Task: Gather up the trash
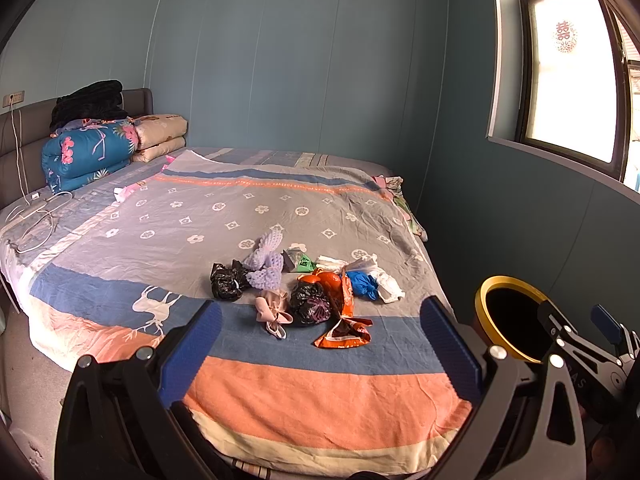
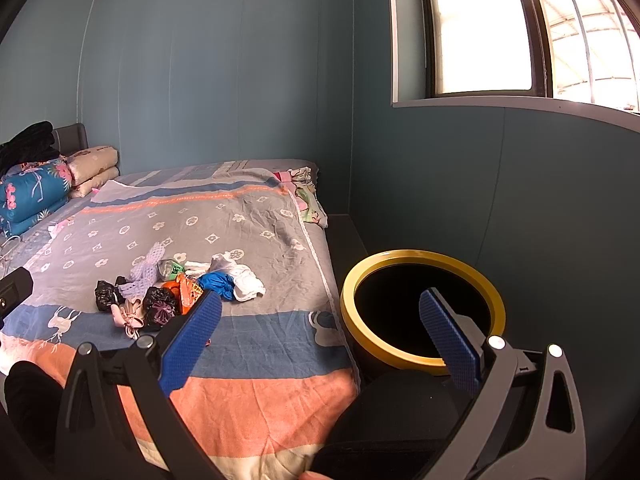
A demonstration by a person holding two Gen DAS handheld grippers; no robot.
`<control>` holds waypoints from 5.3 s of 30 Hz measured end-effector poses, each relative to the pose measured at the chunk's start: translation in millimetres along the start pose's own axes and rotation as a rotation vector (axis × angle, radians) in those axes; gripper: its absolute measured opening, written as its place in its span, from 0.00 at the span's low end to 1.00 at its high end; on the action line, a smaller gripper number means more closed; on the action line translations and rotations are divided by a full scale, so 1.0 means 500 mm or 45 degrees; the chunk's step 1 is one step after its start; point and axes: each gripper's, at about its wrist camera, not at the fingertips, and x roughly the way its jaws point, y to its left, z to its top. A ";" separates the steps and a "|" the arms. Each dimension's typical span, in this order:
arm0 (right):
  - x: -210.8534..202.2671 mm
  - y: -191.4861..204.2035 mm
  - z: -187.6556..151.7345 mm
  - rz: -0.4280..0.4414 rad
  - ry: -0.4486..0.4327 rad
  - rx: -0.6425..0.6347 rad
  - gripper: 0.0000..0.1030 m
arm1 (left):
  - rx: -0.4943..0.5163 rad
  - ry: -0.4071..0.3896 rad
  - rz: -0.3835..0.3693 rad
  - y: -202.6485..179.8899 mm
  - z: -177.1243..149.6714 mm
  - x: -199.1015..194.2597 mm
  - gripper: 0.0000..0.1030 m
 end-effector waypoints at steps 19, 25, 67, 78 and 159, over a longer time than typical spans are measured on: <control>0.167 0.081 0.032 0.321 0.205 -0.146 0.93 | -0.066 0.184 -0.047 0.111 0.041 0.147 0.93; 0.275 0.171 0.032 0.454 0.376 -0.273 0.92 | 0.043 0.309 0.093 0.207 0.072 0.246 0.93; 0.662 0.364 -0.073 0.712 1.002 -0.039 0.19 | 0.002 0.794 0.085 0.349 0.002 0.722 0.35; 0.618 0.341 -0.034 0.771 0.888 -0.026 0.17 | -0.016 0.703 0.059 0.351 0.021 0.674 0.23; 0.382 -0.455 0.131 0.230 0.419 0.392 0.17 | 0.341 0.487 -0.662 -0.494 0.075 0.491 0.24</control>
